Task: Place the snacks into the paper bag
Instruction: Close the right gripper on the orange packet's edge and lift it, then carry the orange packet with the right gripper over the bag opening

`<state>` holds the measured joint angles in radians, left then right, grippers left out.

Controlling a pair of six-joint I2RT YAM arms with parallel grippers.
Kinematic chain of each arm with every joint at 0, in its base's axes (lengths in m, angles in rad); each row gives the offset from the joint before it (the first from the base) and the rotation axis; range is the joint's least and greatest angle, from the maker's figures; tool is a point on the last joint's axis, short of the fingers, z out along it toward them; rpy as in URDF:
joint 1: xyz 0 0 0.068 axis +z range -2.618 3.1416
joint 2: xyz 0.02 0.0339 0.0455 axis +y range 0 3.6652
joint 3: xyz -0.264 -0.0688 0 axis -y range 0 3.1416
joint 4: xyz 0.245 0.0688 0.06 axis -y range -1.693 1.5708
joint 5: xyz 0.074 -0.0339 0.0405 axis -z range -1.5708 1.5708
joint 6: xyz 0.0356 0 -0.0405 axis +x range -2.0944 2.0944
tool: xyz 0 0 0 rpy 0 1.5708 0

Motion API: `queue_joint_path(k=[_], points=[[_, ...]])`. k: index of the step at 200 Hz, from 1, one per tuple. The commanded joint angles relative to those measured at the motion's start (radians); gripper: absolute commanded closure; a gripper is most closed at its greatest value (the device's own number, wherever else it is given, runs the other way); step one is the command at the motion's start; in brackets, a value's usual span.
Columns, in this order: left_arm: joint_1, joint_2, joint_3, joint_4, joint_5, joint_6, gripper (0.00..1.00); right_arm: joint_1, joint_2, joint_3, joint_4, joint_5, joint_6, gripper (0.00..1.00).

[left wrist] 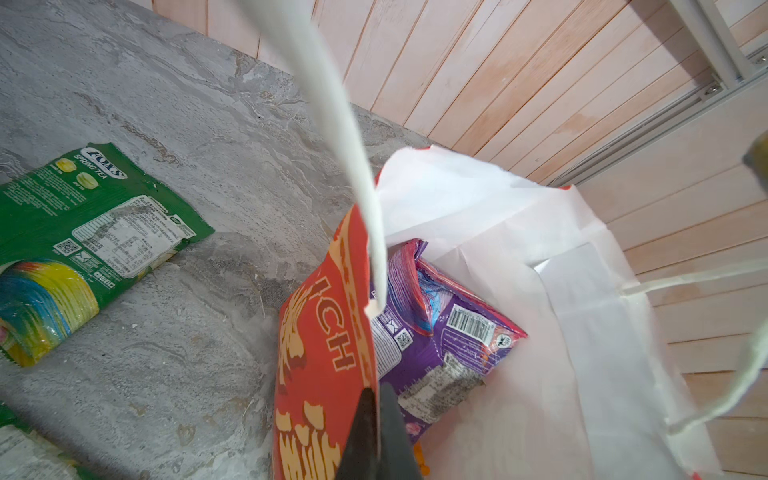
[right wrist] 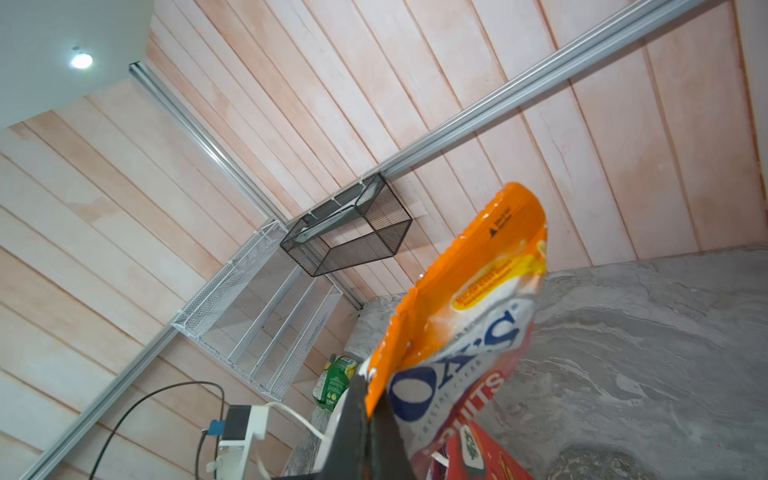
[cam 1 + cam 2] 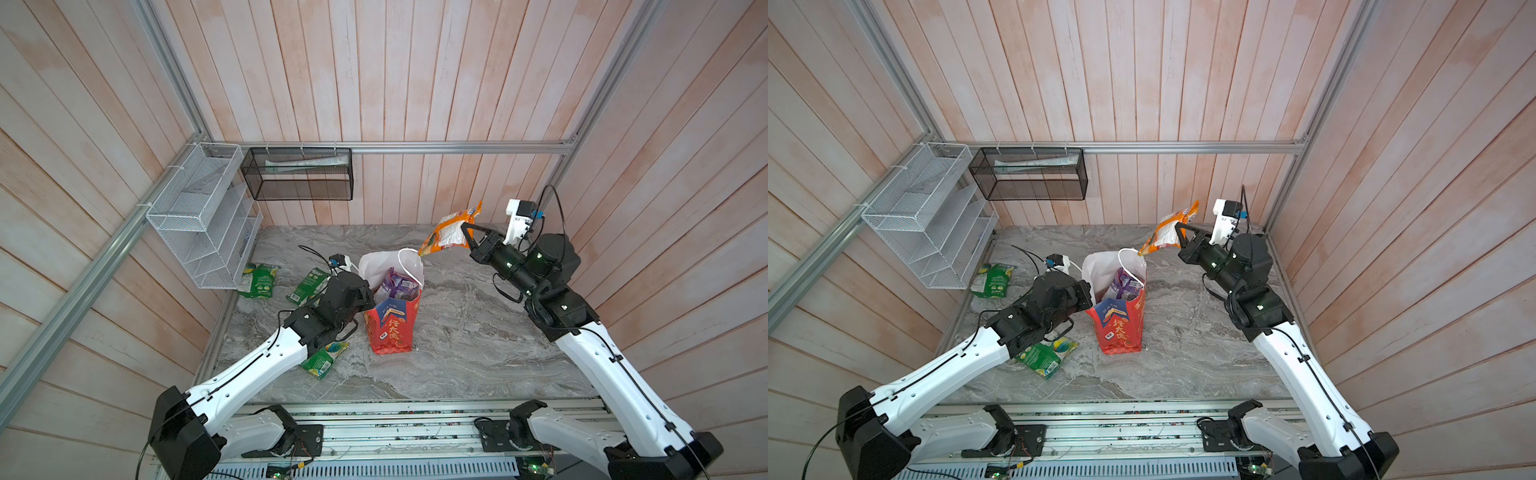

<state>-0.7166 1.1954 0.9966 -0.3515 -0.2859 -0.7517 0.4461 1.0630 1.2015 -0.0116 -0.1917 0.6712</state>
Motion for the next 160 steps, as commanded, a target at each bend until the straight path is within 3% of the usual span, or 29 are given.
queue_joint_path(k=[1,27,62,103,160], points=[[-0.002,-0.024,-0.004,-0.009,-0.001,0.023,1.0,0.041,-0.013,0.034,-0.013,0.05,-0.051,1.0],[-0.002,-0.027,-0.004,-0.008,-0.001,0.023,1.0,0.124,0.01,0.079,-0.027,0.041,-0.078,1.0],[-0.002,-0.025,0.002,-0.016,-0.008,0.023,1.0,0.255,0.03,0.132,-0.071,0.134,-0.139,1.0],[-0.002,-0.043,-0.005,-0.009,-0.014,0.027,1.0,0.312,0.062,0.197,-0.129,0.128,-0.181,1.0],[-0.003,-0.049,-0.005,-0.01,-0.012,0.027,1.0,0.388,0.226,0.323,-0.222,0.121,-0.254,1.0]])
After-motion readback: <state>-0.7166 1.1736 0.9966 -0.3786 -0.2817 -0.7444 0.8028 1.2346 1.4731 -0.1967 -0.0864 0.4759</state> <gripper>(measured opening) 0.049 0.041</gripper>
